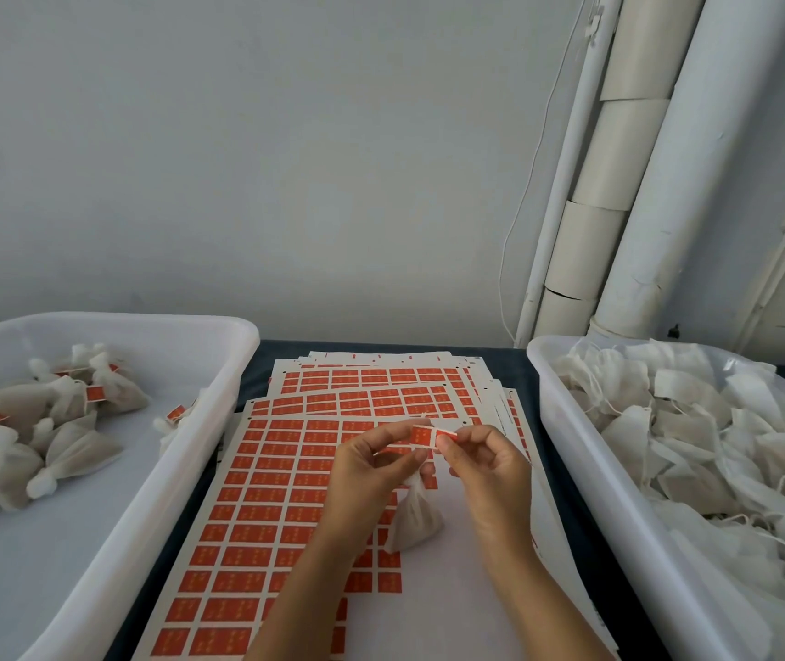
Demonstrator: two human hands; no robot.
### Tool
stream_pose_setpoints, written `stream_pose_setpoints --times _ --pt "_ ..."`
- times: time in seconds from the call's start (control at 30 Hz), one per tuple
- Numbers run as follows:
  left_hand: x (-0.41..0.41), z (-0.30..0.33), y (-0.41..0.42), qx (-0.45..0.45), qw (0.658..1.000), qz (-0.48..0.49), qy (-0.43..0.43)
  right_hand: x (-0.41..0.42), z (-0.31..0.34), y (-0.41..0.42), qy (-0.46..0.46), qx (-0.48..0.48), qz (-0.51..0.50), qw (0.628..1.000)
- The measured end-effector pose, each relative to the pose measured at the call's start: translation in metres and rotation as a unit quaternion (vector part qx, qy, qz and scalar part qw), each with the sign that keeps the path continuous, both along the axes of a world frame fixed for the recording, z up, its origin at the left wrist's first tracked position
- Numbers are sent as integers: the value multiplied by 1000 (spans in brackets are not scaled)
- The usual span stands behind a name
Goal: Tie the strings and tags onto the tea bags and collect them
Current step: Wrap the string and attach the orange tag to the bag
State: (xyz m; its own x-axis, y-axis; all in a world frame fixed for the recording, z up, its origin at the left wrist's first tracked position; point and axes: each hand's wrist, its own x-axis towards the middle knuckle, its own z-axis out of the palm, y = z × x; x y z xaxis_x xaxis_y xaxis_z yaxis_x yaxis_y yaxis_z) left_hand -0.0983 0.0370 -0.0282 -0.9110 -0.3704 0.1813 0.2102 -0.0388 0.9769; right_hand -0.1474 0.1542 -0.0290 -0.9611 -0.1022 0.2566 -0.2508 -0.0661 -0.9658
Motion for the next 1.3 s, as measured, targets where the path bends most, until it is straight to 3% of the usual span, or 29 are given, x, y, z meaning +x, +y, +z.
stream_pose_setpoints --times 0.57,1.3 --pt "0 0 1 -34 999 -26 13 -2 0 1 28 71 13 997" --pt "1 0 3 -34 999 -27 20 0 -1 0 36 83 -3 996"
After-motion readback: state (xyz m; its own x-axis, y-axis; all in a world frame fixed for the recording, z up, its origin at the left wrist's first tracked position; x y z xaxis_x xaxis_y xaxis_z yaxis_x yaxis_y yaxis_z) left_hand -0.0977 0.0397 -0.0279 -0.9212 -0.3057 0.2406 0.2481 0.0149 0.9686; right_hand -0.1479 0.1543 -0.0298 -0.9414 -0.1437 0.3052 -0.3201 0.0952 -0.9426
